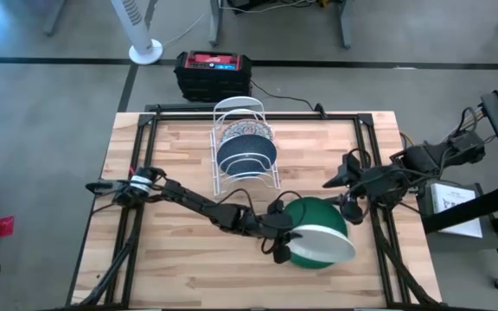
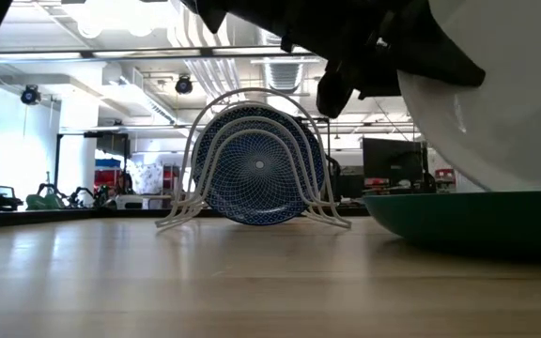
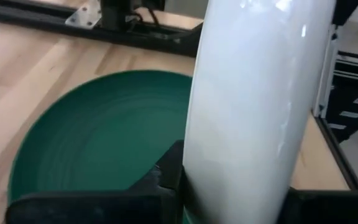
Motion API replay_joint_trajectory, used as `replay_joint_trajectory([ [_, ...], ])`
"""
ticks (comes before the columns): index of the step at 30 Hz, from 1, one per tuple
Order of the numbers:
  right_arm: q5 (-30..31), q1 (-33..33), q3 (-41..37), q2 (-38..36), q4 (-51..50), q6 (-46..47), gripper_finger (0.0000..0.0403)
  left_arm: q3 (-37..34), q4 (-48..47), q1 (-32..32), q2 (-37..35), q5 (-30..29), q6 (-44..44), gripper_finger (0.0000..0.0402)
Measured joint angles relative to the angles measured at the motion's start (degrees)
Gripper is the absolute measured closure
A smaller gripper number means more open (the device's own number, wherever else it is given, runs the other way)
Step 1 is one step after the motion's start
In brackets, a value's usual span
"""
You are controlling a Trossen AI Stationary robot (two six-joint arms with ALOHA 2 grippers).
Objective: Sort dishes
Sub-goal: Put the white plate into the dish rack
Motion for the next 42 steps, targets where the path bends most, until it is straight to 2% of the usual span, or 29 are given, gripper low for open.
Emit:
replay_joint_trajectory([
  [7, -0.4, 2.1, 2.8, 0.0, -6.1, 5.4, 0.019, 0.0, 1.1, 0.0, -3.7, -2.3, 4.5, 0.0354],
  [12, -0.2, 6.4, 3.1, 0.0, -6.9, 8.6, 0.0196, 0.0, -5.8, -0.6, -7.0, -6.6, 7.1, 0.0354],
  [17, 5.5, 9.2, 7.3, 0.3, -10.1, 9.4, 0.0199, 0.0, -10.1, -0.6, -8.5, -8.0, 6.9, 0.0354],
  [20, 6.4, 10.7, 9.8, 0.5, -10.4, 8.4, 0.0199, 0.0, -10.2, -0.7, -9.3, -8.2, 6.7, 0.0354],
  [23, 7.0, 13.1, 10.3, 1.4, -10.5, 7.8, 0.0199, 0.1, -11.5, -1.3, -10.2, -11.1, 6.5, 0.0354],
  [28, 8.2, 17.2, 9.9, 5.9, -12.1, 9.5, 0.02, 0.1, -15.0, -1.7, -11.5, -15.0, 6.0, 0.0354],
  [34, 14.5, 21.5, 10.0, 12.3, -19.0, 14.5, 0.02, 0.1, -19.4, -1.7, -13.0, -18.8, 3.3, 0.0354],
  [38, 19.4, 22.9, 10.4, 16.4, -23.5, 19.0, 0.02, 0.1, -19.4, -1.9, -13.0, -18.9, 3.6, 0.0354],
  [42, 20.7, 23.0, 10.3, 20.0, -23.6, 19.9, 0.0199, 0.1, -18.6, -2.7, -13.0, -18.4, 5.0, 0.0354],
])
